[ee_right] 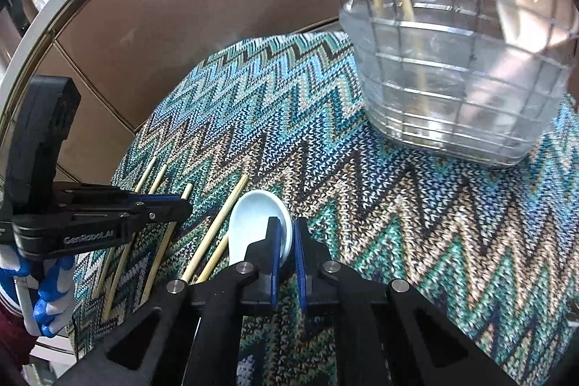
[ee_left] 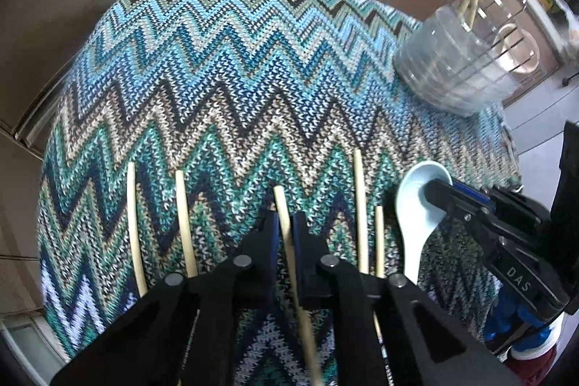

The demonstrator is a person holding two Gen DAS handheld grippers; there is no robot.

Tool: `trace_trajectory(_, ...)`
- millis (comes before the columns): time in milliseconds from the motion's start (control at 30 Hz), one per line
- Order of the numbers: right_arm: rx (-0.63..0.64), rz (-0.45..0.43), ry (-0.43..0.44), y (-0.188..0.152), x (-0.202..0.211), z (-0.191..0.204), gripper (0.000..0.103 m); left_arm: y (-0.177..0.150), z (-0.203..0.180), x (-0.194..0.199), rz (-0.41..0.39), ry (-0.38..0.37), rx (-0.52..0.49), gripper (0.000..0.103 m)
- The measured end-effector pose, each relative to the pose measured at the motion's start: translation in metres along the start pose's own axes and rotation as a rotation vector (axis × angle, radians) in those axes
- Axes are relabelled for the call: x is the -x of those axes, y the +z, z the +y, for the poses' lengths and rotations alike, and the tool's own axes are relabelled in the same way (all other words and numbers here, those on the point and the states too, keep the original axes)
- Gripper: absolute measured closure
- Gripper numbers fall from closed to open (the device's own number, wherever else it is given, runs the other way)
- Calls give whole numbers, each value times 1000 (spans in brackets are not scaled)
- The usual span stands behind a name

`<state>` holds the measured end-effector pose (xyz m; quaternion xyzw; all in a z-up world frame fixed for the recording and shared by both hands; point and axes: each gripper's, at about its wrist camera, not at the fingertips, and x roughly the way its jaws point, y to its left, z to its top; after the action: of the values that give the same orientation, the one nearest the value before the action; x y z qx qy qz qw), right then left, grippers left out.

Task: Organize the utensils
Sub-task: 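Grasp the last white spoon with right tool while left tool grasps a chopstick, then carry chopstick and white spoon to the wire holder and open both tools to drop them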

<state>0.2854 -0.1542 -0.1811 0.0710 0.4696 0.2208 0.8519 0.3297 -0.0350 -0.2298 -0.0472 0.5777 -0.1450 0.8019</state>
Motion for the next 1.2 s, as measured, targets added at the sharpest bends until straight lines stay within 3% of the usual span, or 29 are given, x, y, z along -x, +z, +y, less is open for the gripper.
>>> trace_trajectory(167,-1,-69,-32,-10,32,3,96,-16,4,30,-131,-44,14,97)
trace_trajectory(300,15,-136,-73,-23,68,11,97,-31,6,82,-269,-89,13,98)
trace_trajectory(467,30,-229,-116,-40,113,26,97,-52,11,152,-421,-73,-1,98)
trace_trajectory(867,32,-358,-198,-73,177,55,97,-100,15,240,-592,-97,16,98)
trace_trajectory(1200,19,-481,-328,-61,226,42,97,-74,-21,267,-673,-178,1,98)
